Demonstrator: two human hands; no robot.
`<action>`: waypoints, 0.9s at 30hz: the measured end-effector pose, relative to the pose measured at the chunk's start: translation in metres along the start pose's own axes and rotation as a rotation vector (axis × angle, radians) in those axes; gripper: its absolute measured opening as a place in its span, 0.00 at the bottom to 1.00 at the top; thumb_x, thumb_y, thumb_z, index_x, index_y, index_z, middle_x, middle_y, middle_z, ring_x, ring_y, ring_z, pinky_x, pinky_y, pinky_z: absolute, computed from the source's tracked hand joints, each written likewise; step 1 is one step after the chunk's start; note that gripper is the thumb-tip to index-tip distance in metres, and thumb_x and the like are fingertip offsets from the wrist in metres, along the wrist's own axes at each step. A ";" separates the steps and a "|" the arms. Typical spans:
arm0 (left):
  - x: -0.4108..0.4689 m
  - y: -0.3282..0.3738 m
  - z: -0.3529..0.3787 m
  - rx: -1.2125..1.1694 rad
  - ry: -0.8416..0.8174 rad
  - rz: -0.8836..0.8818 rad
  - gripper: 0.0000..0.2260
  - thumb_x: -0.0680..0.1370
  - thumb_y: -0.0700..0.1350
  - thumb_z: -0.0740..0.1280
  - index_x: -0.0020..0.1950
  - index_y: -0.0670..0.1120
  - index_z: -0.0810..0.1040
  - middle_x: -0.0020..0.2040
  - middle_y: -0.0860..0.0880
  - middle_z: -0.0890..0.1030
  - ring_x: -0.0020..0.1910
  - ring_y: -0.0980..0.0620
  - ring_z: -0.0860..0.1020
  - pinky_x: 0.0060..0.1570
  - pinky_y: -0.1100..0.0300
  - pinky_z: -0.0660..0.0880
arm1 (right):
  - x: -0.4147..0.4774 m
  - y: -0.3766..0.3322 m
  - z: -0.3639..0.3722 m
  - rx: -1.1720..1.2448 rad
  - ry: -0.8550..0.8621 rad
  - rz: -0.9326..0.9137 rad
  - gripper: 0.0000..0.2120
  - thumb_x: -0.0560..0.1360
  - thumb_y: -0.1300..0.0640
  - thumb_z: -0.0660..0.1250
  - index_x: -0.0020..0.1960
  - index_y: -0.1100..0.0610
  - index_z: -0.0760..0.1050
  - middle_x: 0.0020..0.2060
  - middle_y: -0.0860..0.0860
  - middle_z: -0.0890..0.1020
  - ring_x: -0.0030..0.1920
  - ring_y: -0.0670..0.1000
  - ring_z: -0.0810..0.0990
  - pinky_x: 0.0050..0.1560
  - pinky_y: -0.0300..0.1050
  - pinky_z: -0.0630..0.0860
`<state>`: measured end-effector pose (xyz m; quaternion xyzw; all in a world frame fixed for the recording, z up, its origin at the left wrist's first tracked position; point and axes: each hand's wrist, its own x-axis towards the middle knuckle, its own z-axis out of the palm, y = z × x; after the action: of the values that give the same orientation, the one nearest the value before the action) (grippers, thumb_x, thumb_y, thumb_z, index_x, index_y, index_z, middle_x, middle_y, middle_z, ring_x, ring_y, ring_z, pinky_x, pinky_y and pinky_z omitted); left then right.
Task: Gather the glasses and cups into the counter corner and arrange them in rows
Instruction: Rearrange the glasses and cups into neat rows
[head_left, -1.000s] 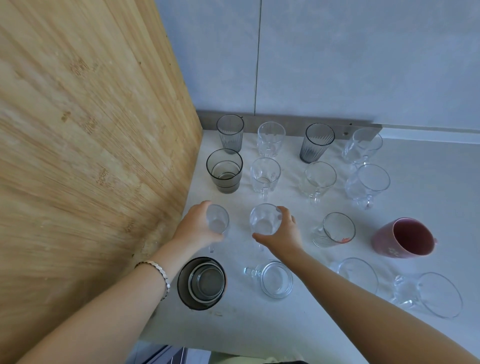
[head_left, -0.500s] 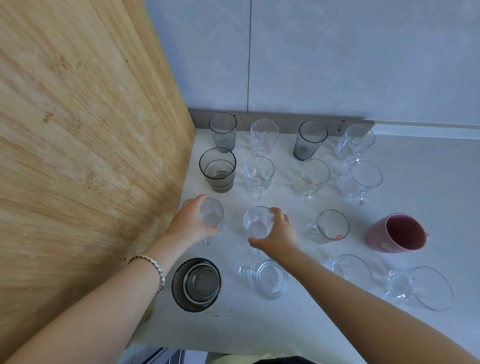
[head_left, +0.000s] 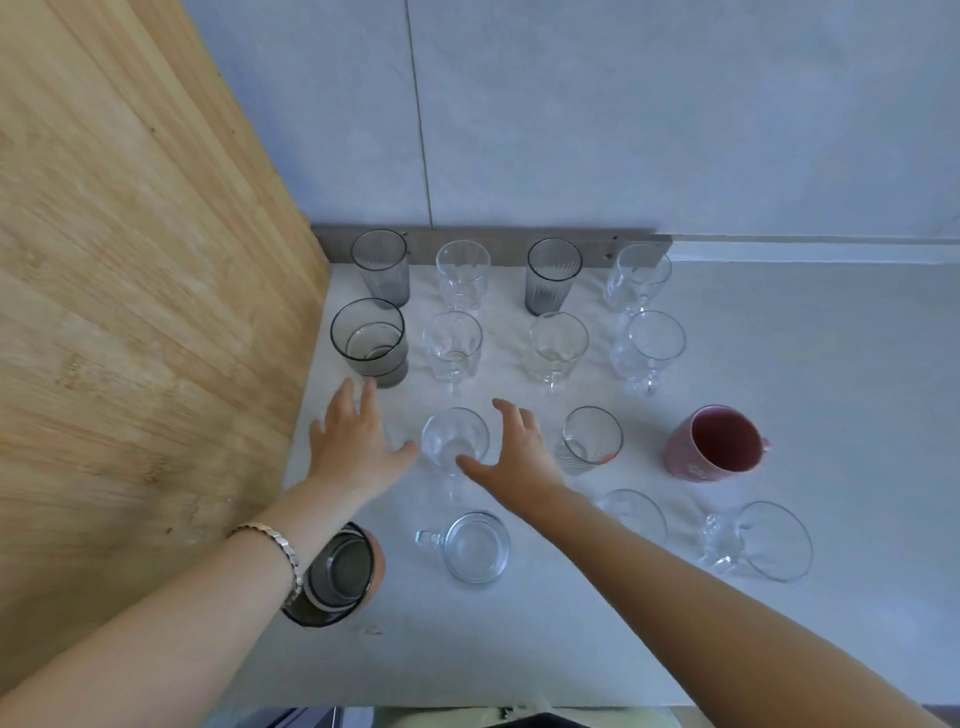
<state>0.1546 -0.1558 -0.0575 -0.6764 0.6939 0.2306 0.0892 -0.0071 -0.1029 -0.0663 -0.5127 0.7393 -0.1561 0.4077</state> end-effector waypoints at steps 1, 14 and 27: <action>-0.004 0.016 0.001 0.013 0.042 0.077 0.38 0.75 0.56 0.63 0.77 0.45 0.48 0.79 0.44 0.48 0.78 0.46 0.50 0.75 0.46 0.53 | -0.004 0.003 -0.014 -0.012 0.041 -0.043 0.31 0.73 0.52 0.69 0.72 0.55 0.62 0.70 0.51 0.65 0.67 0.53 0.70 0.61 0.41 0.68; -0.017 0.183 0.049 0.110 -0.190 0.348 0.34 0.74 0.55 0.67 0.75 0.48 0.55 0.72 0.47 0.63 0.67 0.43 0.70 0.61 0.50 0.70 | -0.016 0.151 -0.166 -0.298 -0.012 0.177 0.47 0.67 0.51 0.73 0.77 0.47 0.49 0.74 0.51 0.56 0.72 0.57 0.61 0.72 0.51 0.59; -0.015 0.171 0.049 0.029 -0.159 0.281 0.30 0.71 0.50 0.71 0.70 0.47 0.65 0.66 0.46 0.70 0.63 0.42 0.74 0.59 0.51 0.74 | -0.003 0.132 -0.119 -0.165 0.089 0.242 0.45 0.68 0.39 0.70 0.75 0.52 0.51 0.67 0.56 0.62 0.65 0.62 0.68 0.62 0.54 0.72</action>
<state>-0.0214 -0.1242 -0.0603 -0.5509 0.7756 0.2836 0.1206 -0.1807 -0.0665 -0.0763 -0.4443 0.8233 -0.0672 0.3467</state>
